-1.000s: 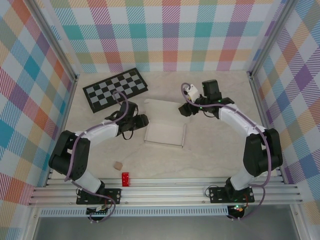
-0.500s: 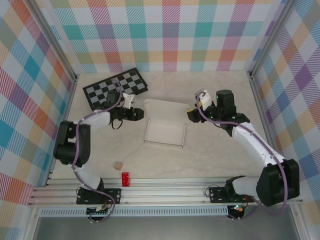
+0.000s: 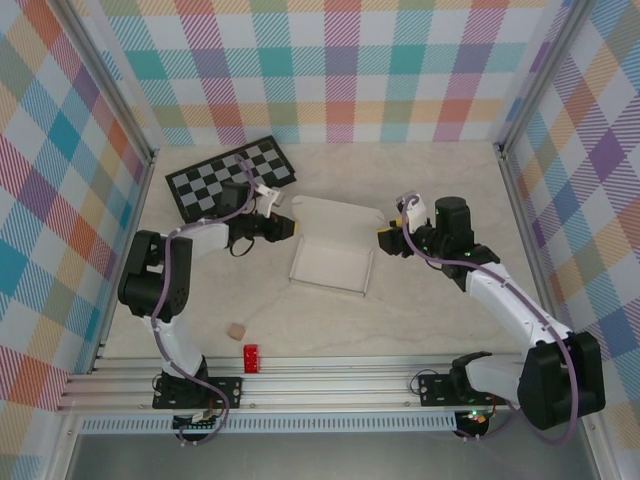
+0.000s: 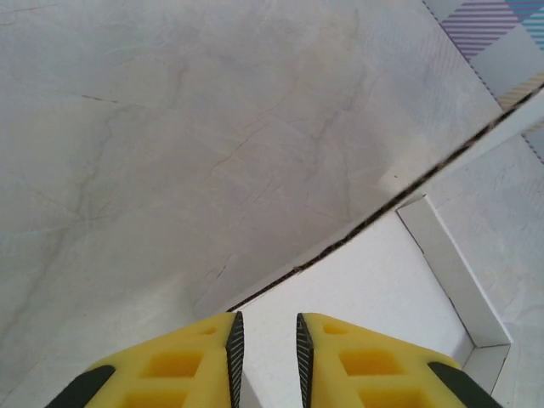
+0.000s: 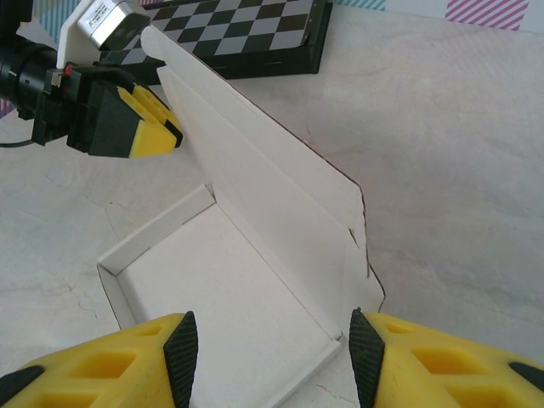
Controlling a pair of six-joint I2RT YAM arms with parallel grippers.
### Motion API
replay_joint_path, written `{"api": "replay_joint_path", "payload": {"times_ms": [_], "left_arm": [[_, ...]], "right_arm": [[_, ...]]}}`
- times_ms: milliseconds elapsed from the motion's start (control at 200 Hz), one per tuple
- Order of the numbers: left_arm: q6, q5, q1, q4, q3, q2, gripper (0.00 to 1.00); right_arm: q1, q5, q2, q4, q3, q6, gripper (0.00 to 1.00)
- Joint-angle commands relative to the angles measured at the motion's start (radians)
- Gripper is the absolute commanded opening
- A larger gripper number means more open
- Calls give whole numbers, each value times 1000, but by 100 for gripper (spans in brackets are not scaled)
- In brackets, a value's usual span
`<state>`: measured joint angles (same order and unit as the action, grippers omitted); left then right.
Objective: Fold the paper box
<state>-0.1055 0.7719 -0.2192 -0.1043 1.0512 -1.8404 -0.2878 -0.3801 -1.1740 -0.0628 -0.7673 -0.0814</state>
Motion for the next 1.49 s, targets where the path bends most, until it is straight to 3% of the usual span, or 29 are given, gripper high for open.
{"api": "replay_joint_path", "payload": {"times_ms": [0, 300, 560, 850, 1080, 1370, 1490], "left_arm": [[7, -11, -12, -119, -37, 47, 24], [-27, -87, -32, -83, -8, 60, 38], [-33, -48, -64, -77, 38, 47, 37], [-37, -54, -92, -75, 47, 48, 17], [-69, -79, -92, -63, 23, 80, 3], [-167, -191, -125, 28, 20, 121, 0], [-185, -212, -134, 34, 13, 144, 0]], "right_arm": [[1, -28, -24, 32, -13, 28, 52], [1, 11, -73, 52, 15, 99, 53], [1, 10, -123, 44, 5, 100, 52], [1, 53, -151, 54, 4, 86, 42], [13, 95, -106, 72, 42, 35, 40], [150, 99, -209, -6, -73, 99, 44], [193, -30, -311, -21, -145, 98, 45]]}}
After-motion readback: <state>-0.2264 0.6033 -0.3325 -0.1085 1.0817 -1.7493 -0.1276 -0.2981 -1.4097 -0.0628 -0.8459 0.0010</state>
